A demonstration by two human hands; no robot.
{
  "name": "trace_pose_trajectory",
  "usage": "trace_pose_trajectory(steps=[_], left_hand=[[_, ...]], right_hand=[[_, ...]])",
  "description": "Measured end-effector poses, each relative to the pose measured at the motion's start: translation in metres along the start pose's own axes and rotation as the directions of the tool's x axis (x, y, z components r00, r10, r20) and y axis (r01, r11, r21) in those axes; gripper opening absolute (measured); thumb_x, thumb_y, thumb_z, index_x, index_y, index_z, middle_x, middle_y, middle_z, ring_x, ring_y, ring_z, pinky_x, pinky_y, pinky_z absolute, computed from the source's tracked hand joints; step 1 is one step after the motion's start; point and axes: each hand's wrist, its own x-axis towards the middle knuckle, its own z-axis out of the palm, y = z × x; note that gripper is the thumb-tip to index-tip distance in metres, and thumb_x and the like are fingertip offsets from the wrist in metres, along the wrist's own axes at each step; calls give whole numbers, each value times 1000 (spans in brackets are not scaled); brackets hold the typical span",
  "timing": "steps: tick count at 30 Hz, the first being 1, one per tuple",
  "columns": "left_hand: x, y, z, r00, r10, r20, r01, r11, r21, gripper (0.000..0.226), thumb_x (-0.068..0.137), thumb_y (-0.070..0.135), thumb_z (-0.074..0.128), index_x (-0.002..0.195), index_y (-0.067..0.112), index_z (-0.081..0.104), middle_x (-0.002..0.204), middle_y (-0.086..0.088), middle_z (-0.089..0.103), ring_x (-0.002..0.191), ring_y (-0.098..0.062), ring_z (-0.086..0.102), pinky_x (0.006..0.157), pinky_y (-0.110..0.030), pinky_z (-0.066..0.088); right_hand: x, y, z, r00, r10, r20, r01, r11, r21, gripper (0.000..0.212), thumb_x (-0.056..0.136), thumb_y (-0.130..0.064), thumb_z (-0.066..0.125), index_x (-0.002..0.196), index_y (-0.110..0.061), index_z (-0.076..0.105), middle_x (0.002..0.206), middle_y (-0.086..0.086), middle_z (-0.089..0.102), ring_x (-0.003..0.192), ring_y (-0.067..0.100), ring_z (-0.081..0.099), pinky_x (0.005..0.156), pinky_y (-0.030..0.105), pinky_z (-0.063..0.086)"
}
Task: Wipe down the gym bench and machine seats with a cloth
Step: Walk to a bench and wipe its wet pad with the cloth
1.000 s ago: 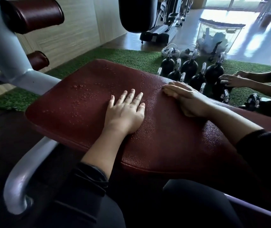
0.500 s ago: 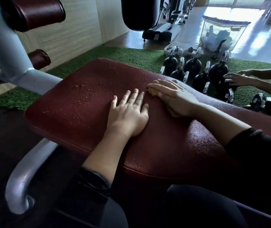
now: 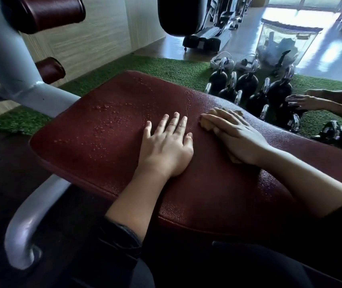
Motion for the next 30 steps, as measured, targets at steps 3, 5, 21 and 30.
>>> trace_pose_trajectory(steps=[3,5,21,30], left_hand=[[0,0,-1,1000,-8,-1,8,1000,4,56,103,45,14,155,29,2,162,13,-6,148,-6,-9,119,-42,-9],[0,0,-2,1000,-5,3,5,1000,-1,56,103,45,14,155,29,2,162,13,-5,148,-7,-9,119,-42,-9],[-1,-2,-7,999,20,47,-19,999,-34,56,103,43,17,155,28,5,162,11,-4,148,-8,-6,119,-44,-8],[-44,-56,-34,996,52,-79,-56,997,-50,50,102,46,30,151,35,26,160,16,16,147,-1,7,119,-42,-4]], right_hand=[[48,-8,11,998,-67,1,67,998,-6,46,97,-44,27,142,-37,33,152,-11,28,143,7,18,119,31,10],[80,-4,15,998,-66,-8,66,997,26,45,97,-47,28,140,-38,36,150,-11,32,141,9,24,117,35,17],[32,32,-3,982,182,-51,-181,983,15,42,101,-29,34,142,-37,33,154,-9,26,143,12,18,116,25,9],[-21,-26,-1,998,22,54,-23,999,31,43,101,-32,31,141,-46,26,155,-14,18,144,4,6,118,24,1]])
